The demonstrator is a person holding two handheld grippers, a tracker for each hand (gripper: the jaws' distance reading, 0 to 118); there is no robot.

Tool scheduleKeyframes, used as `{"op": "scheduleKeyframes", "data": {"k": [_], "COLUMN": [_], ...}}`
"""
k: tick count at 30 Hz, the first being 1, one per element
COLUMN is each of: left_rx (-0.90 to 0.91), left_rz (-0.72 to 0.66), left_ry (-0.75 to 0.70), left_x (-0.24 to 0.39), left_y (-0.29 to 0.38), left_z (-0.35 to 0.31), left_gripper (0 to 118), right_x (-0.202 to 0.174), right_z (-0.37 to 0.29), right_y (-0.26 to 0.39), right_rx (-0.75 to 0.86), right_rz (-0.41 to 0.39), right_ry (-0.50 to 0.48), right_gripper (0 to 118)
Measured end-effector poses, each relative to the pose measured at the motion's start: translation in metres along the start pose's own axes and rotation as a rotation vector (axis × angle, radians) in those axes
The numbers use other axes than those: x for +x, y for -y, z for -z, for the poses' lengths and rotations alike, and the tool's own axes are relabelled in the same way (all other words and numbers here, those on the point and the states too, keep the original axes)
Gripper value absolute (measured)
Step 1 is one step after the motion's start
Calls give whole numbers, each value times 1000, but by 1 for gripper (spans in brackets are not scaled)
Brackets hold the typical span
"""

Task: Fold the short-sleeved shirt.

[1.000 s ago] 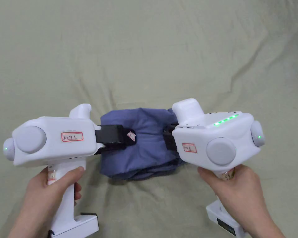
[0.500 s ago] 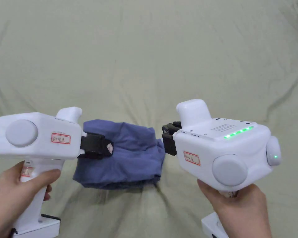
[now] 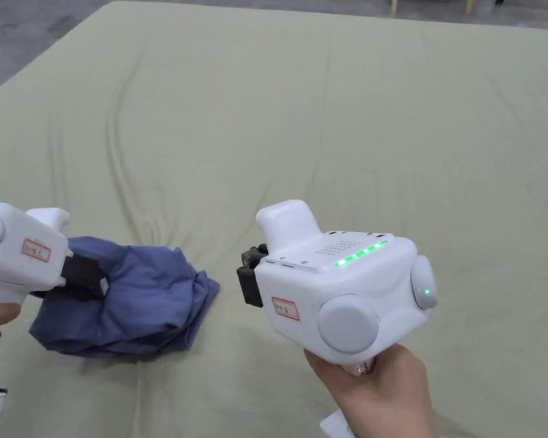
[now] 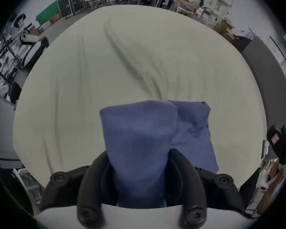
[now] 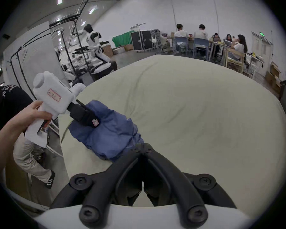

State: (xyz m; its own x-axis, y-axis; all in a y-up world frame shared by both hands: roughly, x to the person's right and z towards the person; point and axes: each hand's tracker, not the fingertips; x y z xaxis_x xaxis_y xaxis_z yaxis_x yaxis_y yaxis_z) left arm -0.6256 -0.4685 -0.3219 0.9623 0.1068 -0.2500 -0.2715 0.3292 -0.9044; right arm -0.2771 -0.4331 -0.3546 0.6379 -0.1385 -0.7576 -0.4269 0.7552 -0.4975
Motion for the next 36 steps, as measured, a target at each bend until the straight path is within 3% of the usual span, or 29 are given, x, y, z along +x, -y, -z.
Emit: {"op": "scheduleKeyframes", "data": {"k": [1,2,3,5,13,14,15,17,18,20,24,32,36], "left_rx": [18,42,83,127,324,382,445,571,646,715,835,998,1033], "left_rz": [-28,-30,-5,34,-1,14,46,48,42,25,93,191,234], "left_ry": [26,11,-67,-165,-230,-207,-187,-205,-221,-62,-61,150,124], "left_x": [-7,-11,-10,-17,6,13,27,67,79,120,200,359,408], "left_y": [3,7,12,22,63,64,70,80,85,92,93,86,87], "left_z": [3,7,8,5,-78,-95,-109,-130,-137,-158,-183,-245,-263], "left_gripper": [65,97,109,110,110,104,85,0,0,0,0,0,0], "right_x": [-2,-4,-3,-2,28,34,40,52,58,72,100,155,175], "right_z": [1,4,5,3,-31,-40,-49,-76,-89,-121,-185,-344,-405], "right_y": [0,0,0,5,20,21,22,23,24,25,30,46,55], "right_rx": [-5,-11,-16,-23,-2,9,21,72,96,139,228,445,515], "right_rz": [-7,-13,-16,-19,30,36,43,66,75,86,95,123,131], "right_ry": [-5,-9,-10,-11,25,35,49,96,108,151,252,540,663], "right_gripper": [3,3,3,3,3,3,3,3,3,3,3,3,3]}}
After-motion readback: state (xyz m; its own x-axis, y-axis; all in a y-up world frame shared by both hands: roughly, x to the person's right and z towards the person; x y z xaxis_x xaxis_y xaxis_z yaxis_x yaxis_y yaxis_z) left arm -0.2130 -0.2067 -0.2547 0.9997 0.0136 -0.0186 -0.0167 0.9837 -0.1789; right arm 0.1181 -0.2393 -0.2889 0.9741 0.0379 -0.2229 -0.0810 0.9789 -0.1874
